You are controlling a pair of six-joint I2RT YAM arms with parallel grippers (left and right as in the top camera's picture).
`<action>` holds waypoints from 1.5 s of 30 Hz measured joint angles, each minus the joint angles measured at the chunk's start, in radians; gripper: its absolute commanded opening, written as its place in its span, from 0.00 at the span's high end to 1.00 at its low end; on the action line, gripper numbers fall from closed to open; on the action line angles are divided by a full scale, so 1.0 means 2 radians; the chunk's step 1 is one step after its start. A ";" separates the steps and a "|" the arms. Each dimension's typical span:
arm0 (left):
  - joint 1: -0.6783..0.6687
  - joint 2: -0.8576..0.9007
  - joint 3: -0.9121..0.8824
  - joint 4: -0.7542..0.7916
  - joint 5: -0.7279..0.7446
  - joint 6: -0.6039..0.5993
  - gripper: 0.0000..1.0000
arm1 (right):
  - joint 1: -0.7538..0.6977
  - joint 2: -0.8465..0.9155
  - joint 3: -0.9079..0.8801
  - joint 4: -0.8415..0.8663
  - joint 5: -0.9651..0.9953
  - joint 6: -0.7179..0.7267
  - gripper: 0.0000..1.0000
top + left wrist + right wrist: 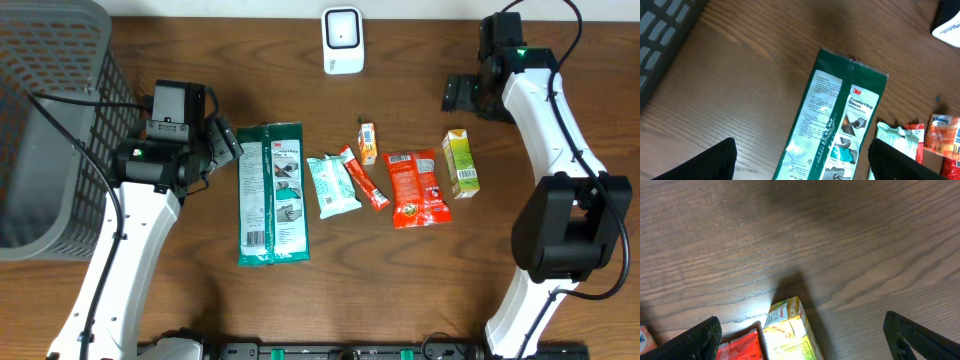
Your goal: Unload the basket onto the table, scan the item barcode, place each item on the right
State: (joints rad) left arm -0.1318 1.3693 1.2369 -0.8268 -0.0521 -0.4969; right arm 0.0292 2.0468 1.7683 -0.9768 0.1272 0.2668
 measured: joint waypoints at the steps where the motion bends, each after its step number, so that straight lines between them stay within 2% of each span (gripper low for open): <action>1: 0.000 0.000 0.000 0.000 0.000 0.000 0.16 | 0.000 0.000 0.000 0.000 0.000 0.000 0.01; 25: 0.000 0.000 0.000 0.012 0.000 0.000 0.16 | 0.000 0.000 0.000 -0.016 -0.027 0.001 0.01; 26: 0.000 0.000 0.000 0.012 0.000 0.000 0.16 | 0.000 0.000 0.000 -0.021 -0.038 0.001 0.07; 27: 0.000 0.000 0.000 0.012 0.000 0.000 0.16 | 0.000 0.000 0.000 -0.022 -0.044 0.000 0.24; 29: 0.000 0.000 0.000 0.012 -0.001 0.000 0.15 | 0.000 0.000 0.000 -0.035 -0.077 -0.015 0.51; 32: 0.000 0.000 0.000 0.012 -0.014 0.000 0.16 | 0.000 -0.004 0.000 -0.058 -0.098 -0.022 0.85; 34: 0.000 0.000 0.000 0.012 -0.029 0.000 0.15 | 0.000 -0.017 0.000 -0.067 -0.105 -0.024 0.85; 37: 0.000 0.000 0.000 0.012 -0.042 0.000 0.16 | 0.000 -0.061 0.000 -0.084 -0.112 -0.027 0.77; 39: 0.000 0.000 0.000 0.011 -0.049 0.000 0.16 | 0.000 -0.096 0.000 -0.093 -0.113 -0.029 0.31; 40: 0.000 0.000 0.000 0.010 -0.053 0.000 0.16 | 0.000 -0.124 0.000 -0.099 -0.114 -0.030 0.27; 41: 0.000 0.000 0.000 0.007 -0.056 0.000 0.15 | 0.000 -0.139 0.002 -0.105 -0.118 -0.029 0.40; 42: 0.000 0.000 0.000 0.006 -0.057 0.000 0.16 | 0.000 -0.148 0.003 -0.109 -0.121 -0.031 0.59; 43: 0.000 0.000 0.000 0.005 -0.057 0.000 0.16 | 0.000 -0.156 0.003 -0.112 -0.128 -0.030 0.70; 45: 0.000 0.000 0.000 0.005 -0.058 0.000 0.16 | 0.000 -0.164 0.003 -0.115 -0.154 -0.034 0.83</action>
State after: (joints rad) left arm -0.1318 1.3693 1.2369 -0.8169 -0.1684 -0.4969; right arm 0.0299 1.7191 1.7744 -1.2068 -0.1814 0.1989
